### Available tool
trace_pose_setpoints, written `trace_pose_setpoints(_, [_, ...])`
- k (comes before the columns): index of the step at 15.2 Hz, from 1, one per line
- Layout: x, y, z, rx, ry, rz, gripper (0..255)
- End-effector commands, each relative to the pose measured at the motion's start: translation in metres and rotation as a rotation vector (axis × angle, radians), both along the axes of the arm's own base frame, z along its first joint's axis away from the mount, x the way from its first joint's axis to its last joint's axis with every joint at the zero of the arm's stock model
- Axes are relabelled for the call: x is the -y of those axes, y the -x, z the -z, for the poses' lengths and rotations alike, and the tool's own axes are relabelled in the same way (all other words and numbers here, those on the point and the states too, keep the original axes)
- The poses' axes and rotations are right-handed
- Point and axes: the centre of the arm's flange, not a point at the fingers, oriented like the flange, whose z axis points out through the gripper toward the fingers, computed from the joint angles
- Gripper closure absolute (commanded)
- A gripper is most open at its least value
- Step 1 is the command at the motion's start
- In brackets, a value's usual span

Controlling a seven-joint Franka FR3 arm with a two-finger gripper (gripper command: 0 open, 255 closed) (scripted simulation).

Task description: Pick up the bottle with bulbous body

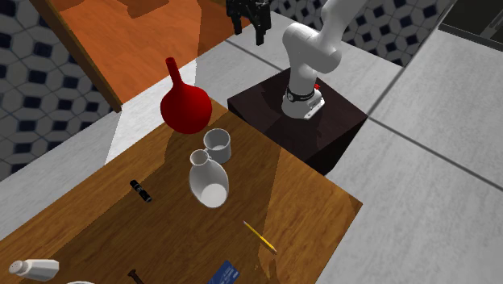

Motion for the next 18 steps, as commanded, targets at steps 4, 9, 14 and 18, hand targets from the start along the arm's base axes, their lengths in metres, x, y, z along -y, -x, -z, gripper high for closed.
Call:
trace_pose_setpoints(4, [-0.023,-0.033,0.006,-0.003,0.012,-0.008,0])
trace_pose_setpoints(9, [-0.062,-0.089,0.017,-0.008,0.031,-0.021,0])
trace_pose_setpoints(14, [-0.101,-0.143,0.03,-0.014,0.051,-0.034,0])
trace_pose_setpoints(18, [-0.133,-0.187,0.04,-0.018,0.066,-0.044,0])
